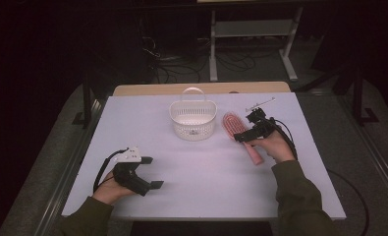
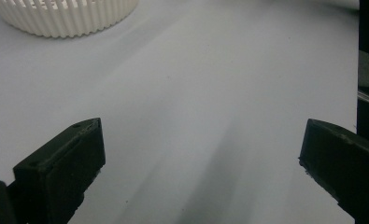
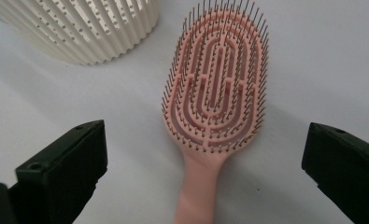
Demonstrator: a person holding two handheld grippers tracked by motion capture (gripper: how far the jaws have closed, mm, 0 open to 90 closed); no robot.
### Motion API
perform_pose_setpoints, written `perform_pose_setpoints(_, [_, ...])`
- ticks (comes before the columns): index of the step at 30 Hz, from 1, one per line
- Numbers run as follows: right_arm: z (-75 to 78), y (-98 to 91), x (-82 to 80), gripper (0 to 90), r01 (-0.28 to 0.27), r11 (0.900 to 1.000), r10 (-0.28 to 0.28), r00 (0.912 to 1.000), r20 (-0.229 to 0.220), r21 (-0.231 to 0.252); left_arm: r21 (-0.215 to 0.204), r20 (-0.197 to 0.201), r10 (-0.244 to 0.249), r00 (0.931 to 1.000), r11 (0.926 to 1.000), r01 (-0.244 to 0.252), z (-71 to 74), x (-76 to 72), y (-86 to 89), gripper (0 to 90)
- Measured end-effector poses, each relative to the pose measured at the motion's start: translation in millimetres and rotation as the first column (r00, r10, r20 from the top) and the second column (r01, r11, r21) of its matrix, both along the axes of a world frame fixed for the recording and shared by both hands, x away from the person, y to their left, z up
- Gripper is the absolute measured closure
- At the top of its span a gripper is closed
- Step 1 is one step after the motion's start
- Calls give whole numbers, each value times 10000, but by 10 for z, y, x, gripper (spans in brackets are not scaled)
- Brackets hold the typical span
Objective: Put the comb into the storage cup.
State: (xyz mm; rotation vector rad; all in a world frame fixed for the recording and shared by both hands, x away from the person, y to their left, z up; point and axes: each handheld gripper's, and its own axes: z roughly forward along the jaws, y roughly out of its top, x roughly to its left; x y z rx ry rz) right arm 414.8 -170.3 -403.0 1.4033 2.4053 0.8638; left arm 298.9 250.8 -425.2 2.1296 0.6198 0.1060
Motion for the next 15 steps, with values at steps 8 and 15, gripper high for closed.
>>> perform_pose_setpoints(8, [-34,20,-9,1,-48,10000,48,9999,-130,-45,-15,0,-5,10000,10000,5,-2,2,4,0])
perform_pose_setpoints(15, [-61,45,-10,1,-102,9998,98,9996,-248,-153,-14,-4,-6,10000,10000,6,-2,3,5,0])
